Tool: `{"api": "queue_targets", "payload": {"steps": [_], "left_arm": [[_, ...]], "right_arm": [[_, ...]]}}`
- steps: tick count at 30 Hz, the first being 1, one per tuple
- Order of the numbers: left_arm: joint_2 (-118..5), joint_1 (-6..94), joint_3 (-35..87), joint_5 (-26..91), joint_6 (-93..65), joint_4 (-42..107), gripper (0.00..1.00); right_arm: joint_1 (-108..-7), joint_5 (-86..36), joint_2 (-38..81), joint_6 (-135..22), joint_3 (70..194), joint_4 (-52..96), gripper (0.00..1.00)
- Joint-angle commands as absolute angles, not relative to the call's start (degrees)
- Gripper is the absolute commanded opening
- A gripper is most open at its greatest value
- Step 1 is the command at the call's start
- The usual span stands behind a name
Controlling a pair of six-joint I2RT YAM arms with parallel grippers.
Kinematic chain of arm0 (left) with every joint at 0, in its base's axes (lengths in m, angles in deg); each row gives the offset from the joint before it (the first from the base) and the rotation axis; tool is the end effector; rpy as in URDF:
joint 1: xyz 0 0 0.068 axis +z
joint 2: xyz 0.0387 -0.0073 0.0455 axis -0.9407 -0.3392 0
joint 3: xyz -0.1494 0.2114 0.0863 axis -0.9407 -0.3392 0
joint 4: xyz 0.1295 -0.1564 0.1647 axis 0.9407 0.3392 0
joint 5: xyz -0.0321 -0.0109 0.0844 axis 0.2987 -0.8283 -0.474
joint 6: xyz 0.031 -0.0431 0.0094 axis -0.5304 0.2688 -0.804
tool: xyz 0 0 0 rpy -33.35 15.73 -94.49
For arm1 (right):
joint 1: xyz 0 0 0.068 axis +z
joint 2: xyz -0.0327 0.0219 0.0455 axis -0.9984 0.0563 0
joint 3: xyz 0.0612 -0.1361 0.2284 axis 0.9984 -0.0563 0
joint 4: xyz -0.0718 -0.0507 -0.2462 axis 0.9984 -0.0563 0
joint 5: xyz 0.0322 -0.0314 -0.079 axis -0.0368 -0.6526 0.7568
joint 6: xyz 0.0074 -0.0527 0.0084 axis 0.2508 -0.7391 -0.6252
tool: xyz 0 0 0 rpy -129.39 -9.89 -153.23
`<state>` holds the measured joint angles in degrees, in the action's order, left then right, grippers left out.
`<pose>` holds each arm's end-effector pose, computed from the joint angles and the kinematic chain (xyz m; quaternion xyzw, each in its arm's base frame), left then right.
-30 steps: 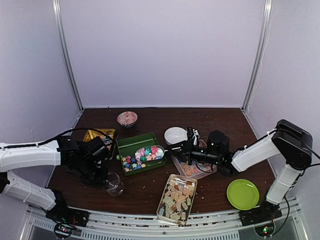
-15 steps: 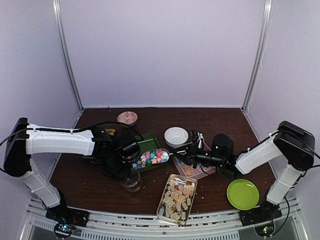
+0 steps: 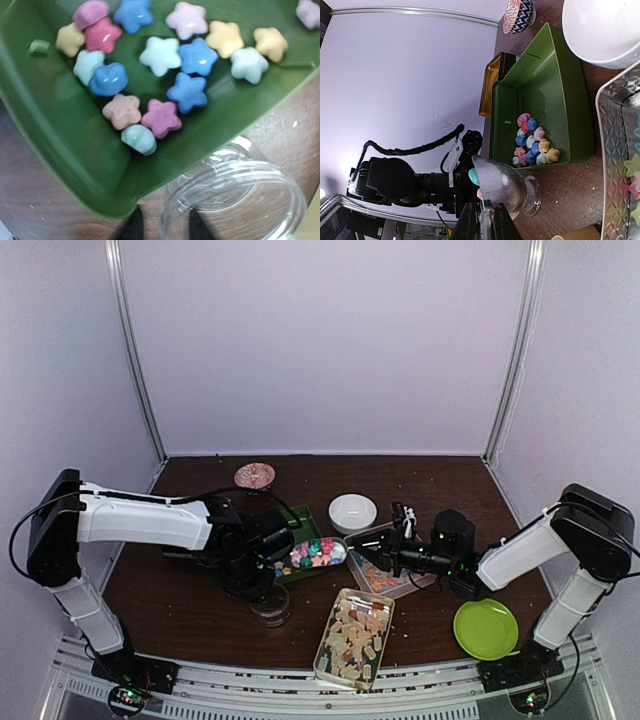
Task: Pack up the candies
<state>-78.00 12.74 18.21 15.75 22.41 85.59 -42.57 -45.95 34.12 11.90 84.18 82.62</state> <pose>0.1675 -0.2527 0.1847 0.0767 0.9929 -0.0001 0.0909 0.2006 0.2192 0.1650 0.0314 0.7406 0.6506 0.1651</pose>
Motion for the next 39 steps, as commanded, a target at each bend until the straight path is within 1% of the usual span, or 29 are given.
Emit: {"api": "queue_targets", "payload": {"steps": [1, 3, 4, 7, 9, 12, 17, 22, 27, 31, 35, 39], "left_arm": [[-74.0, 12.6, 18.9, 15.6, 21.1, 84.8, 0.46], [-71.8, 12.6, 18.4, 15.5, 21.0, 84.9, 0.67], [-70.7, 12.6, 18.3, 15.5, 20.9, 85.2, 0.74], [-66.6, 12.6, 18.7, 13.5, 20.4, 87.2, 0.9], [-63.1, 12.7, 18.8, 10.8, 19.9, 87.8, 0.96], [-58.5, 15.5, 18.6, 7.4, 19.3, 87.9, 0.97], [-51.9, 24.0, 16.9, 7.4, 16.1, 85.0, 0.97], [-49.0, 33.8, 22.2, 6.3, 9.3, 85.1, 0.97], [-50.2, 41.5, 28.5, 7.8, 4.0, 86.5, 0.97], [-50.9, 44.2, 31.1, 8.3, 1.5, 86.5, 0.97], [-52.0, 44.8, 32.6, 5.7, -0.6, 86.5, 0.97], [-51.6, 44.9, 30.7, 4.1, -0.5, 84.7, 0.96]], "right_arm": [[-43.0, -46.9, 31.9, 11.9, 83.7, 85.9, 0.0], [-43.0, -47.0, 31.2, 11.6, 83.6, 85.2, 0.0], [-43.0, -47.1, 30.9, 11.4, 83.7, 84.7, 0.0], [-43.0, -48.1, 30.3, 11.2, 84.0, 84.0, 0.0], [-42.9, -48.7, 30.0, 10.9, 84.3, 83.3, 0.0], [-42.6, -49.5, 29.7, 10.2, 85.1, 80.8, 0.0], [-41.2, -50.2, 29.8, 9.8, 87.3, 77.0, 0.0], [-39.1, -50.0, 30.6, 8.7, 90.2, 73.0, 0.0], [-36.8, -49.9, 33.0, 9.3, 92.5, 72.1, 0.0], [-35.6, -49.8, 33.7, 9.0, 93.3, 70.9, 0.0], [-35.0, -49.7, 33.8, 8.2, 94.0, 68.4, 0.0], [-34.7, -49.0, 33.6, 6.6, 94.9, 64.3, 0.0]]}}
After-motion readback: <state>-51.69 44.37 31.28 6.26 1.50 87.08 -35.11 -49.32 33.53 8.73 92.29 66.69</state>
